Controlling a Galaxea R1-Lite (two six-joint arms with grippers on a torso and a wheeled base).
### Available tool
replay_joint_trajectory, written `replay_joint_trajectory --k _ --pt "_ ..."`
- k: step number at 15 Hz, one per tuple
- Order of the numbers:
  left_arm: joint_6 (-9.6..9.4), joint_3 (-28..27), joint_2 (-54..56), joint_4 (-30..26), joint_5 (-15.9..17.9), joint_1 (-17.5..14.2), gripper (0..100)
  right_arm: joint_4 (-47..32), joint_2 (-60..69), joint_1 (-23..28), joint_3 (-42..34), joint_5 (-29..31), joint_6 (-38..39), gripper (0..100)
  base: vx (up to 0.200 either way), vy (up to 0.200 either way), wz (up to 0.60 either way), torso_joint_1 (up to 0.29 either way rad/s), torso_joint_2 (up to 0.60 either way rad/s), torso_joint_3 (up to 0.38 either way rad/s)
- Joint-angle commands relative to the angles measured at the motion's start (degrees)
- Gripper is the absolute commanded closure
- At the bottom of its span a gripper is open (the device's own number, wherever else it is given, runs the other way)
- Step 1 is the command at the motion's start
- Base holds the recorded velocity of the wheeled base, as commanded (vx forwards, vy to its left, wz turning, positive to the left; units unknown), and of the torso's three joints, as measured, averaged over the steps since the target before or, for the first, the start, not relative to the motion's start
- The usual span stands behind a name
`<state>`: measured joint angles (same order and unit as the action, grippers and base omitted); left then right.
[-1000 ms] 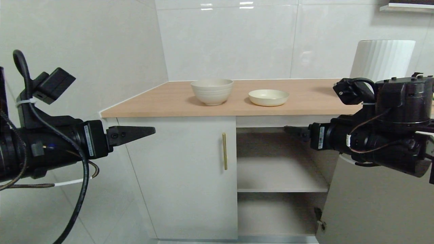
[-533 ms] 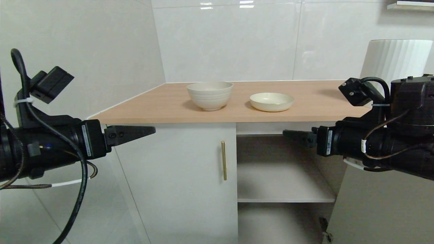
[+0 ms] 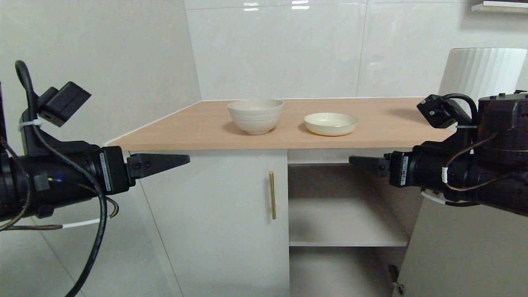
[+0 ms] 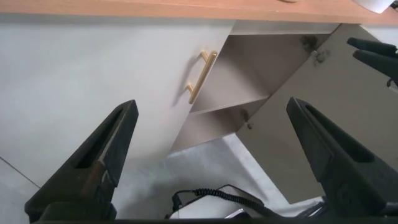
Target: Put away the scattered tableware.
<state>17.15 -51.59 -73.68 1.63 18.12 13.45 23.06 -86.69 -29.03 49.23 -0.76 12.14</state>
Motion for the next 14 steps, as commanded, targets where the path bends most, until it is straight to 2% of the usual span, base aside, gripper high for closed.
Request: replay_joint_trajectory --k 1,4,8,12,14 --pt "0.07 0.1 -0.7 0.0 0.0 0.0 0 0.1 -0.8 0.0 0.0 0.0 0.0 0 0.000 0.000 0.00 0.036 -0.10 -0.076" --pt "-0.01 0.2 -1.8 0.0 0.0 0.0 0 0.1 -0.8 0.0 0.0 0.0 0.0 0 0.000 0.000 0.00 0.049 -0.22 -0.240" --pt "0.07 0.4 -4.4 0.1 0.0 0.0 0 0.1 -1.1 0.0 0.0 -0.1 0.0 0 0.000 0.000 0.00 0.155 -0.50 -0.293" --pt "0.87 3.2 -9.4 7.9 0.0 0.0 0 0.1 -1.4 0.0 0.0 -0.1 0.0 0 0.000 0.000 0.00 0.179 -0.47 -0.288" --pt "1.13 3.3 -9.7 8.0 0.1 0.0 0 0.1 -1.7 0.0 0.1 -0.1 0.0 0 0.000 0.000 0.00 0.186 -0.47 -0.281"
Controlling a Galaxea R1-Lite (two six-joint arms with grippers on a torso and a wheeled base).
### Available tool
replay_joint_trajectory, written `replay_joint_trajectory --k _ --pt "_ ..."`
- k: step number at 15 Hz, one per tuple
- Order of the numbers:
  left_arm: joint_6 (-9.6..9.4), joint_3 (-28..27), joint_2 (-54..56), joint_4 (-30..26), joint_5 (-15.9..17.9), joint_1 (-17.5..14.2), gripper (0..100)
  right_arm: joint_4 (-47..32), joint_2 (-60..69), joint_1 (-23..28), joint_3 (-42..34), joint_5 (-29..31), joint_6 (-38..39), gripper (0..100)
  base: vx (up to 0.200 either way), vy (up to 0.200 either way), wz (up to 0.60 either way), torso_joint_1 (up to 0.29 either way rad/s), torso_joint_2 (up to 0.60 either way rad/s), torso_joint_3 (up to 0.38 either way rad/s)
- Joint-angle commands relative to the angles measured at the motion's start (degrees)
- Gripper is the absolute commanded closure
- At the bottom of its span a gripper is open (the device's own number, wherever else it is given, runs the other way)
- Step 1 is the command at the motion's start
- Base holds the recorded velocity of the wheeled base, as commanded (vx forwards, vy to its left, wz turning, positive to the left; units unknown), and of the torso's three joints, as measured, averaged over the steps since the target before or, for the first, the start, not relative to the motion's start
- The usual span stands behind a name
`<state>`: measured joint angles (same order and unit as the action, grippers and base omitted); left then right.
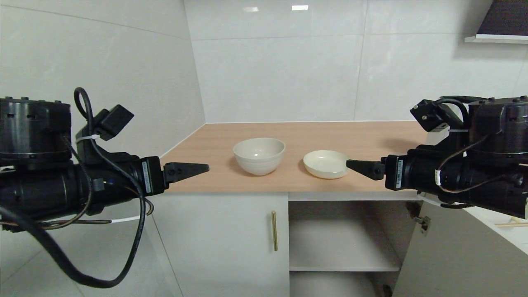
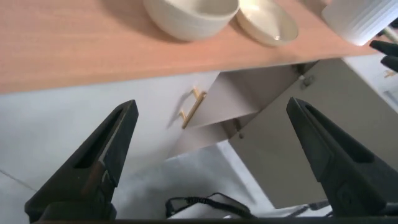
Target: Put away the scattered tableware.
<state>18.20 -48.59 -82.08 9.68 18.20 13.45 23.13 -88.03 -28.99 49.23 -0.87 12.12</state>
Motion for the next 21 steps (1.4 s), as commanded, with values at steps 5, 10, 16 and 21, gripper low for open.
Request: replay_joint_trajectory --k 5,10,16,21 --pt "-0.18 -0.9 -3.6 1.0 0.0 0.0 0 0.8 -3.1 0.1 1.4 0.1 -0.3 0 0.000 0.000 0.00 0.108 -0.24 -0.139" --pt "-0.18 -11.3 -8.7 -6.3 0.0 0.0 0 -9.5 -9.5 2.4 12.0 3.9 2.2 0 0.000 0.000 0.00 0.000 0.00 0.000" --pt "18.19 -27.7 -20.6 -14.9 -4.1 3.2 0 -13.2 -14.0 4.1 18.1 7.4 7.9 0 0.000 0.000 0.00 0.000 0.00 0.000" --pt "24.25 -34.8 -32.2 -10.2 -12.8 4.4 0 -13.1 -14.5 3.9 18.0 7.7 7.9 0 0.000 0.000 0.00 0.000 0.00 0.000"
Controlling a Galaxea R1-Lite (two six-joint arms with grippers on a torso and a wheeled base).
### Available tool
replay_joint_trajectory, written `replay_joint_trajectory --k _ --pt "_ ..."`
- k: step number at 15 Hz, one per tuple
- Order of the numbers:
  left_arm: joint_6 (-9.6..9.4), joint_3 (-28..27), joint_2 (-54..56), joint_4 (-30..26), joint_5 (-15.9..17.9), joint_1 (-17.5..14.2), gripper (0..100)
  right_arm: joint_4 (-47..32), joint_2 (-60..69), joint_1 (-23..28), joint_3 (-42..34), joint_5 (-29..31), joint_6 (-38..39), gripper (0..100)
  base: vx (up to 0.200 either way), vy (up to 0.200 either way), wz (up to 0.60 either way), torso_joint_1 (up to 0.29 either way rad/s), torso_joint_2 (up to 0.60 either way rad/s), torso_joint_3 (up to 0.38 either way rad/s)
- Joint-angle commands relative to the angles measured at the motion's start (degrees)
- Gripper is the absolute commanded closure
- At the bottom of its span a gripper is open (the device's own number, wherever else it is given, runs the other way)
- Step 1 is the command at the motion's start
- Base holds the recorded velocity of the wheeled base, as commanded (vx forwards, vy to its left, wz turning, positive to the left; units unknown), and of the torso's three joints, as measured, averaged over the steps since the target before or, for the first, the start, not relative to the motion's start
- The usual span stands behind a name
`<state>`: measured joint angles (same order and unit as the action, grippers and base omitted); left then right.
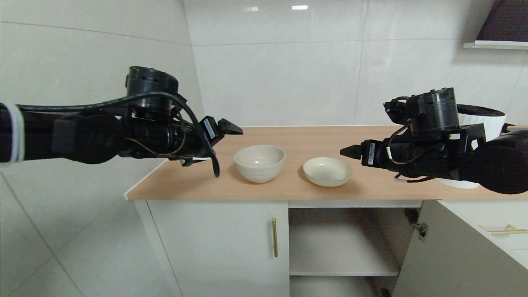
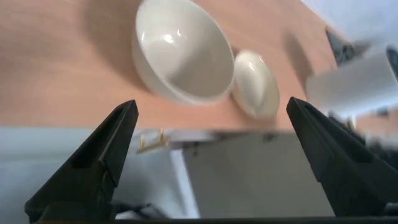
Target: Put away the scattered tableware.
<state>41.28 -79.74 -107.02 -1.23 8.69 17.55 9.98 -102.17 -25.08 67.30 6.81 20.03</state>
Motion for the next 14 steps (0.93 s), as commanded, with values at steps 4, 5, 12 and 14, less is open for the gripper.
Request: replay_joint_trajectory --k 4,5,12,14 --pt "1.26 -7.5 -14.9 0.8 -12.9 0.9 0 0.0 -0.3 -0.2 -0.3 0.0 0.0 0 0.000 0.000 0.00 0.000 0.00 0.000" --pt "1.35 -7.5 -15.4 0.9 -12.9 1.3 0 0.0 -0.3 -0.2 -0.3 0.0 0.1 0 0.000 0.000 0.00 0.000 0.00 0.000" --pt "2.76 -8.0 -16.9 0.8 -12.7 1.6 0 0.0 -0.1 -0.3 -0.6 0.0 0.1 0 0.000 0.000 0.00 0.000 0.00 0.000" --pt "2.84 -8.0 -16.6 0.8 -12.7 1.6 0 0.0 0.0 -0.3 -0.7 0.0 0.1 0 0.000 0.000 0.00 0.000 0.00 0.000"
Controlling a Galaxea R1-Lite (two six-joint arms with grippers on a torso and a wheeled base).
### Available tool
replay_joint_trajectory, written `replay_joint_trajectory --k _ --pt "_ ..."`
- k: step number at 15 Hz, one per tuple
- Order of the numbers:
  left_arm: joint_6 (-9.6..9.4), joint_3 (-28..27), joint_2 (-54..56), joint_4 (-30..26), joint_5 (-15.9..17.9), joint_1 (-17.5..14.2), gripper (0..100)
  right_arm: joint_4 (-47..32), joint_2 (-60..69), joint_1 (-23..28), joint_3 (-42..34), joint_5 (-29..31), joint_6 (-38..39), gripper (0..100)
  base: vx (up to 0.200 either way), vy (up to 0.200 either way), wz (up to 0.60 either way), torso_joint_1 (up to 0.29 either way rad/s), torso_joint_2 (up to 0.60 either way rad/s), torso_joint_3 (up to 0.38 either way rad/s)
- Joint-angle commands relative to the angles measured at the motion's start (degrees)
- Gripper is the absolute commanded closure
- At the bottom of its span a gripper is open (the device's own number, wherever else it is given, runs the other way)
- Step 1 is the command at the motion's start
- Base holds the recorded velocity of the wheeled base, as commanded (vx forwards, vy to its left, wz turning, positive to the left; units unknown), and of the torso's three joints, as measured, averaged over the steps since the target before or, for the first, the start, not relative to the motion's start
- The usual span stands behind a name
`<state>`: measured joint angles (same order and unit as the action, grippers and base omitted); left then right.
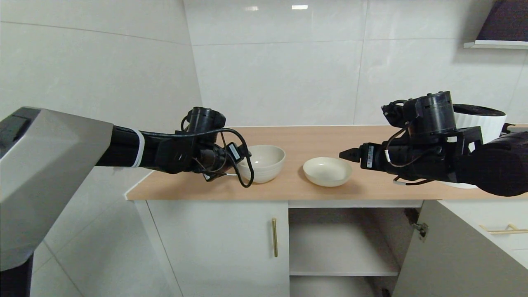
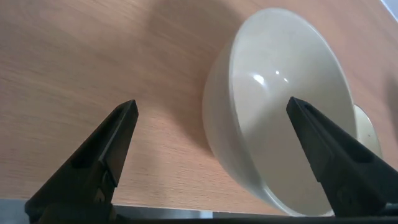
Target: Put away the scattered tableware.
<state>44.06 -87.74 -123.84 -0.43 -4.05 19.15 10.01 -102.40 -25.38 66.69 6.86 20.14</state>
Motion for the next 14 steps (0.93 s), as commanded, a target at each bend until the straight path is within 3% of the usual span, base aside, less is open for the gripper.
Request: replay_joint_trajectory --k 1,8,11,14 --pt "0.06 0.0 0.3 0.0 -0.1 0.1 100 0.0 0.2 0.0 -0.1 0.0 0.0 0 0.000 0.000 0.00 0.000 0.00 0.000" --pt "-0.29 0.9 2.9 -0.5 -0.2 0.4 100 0.0 0.6 0.1 0.0 0.1 -0.1 0 0.000 0.000 0.00 0.000 0.00 0.000" --pt "-2.75 4.2 7.0 -0.4 0.2 0.5 100 -0.3 0.2 0.1 0.3 0.1 -0.1 0 0.000 0.000 0.00 0.000 0.00 0.000" --pt "-3.01 5.0 8.0 -0.4 0.2 0.5 100 -1.0 -2.7 0.2 1.9 2.5 -0.1 0 0.000 0.000 0.00 0.000 0.00 0.000"
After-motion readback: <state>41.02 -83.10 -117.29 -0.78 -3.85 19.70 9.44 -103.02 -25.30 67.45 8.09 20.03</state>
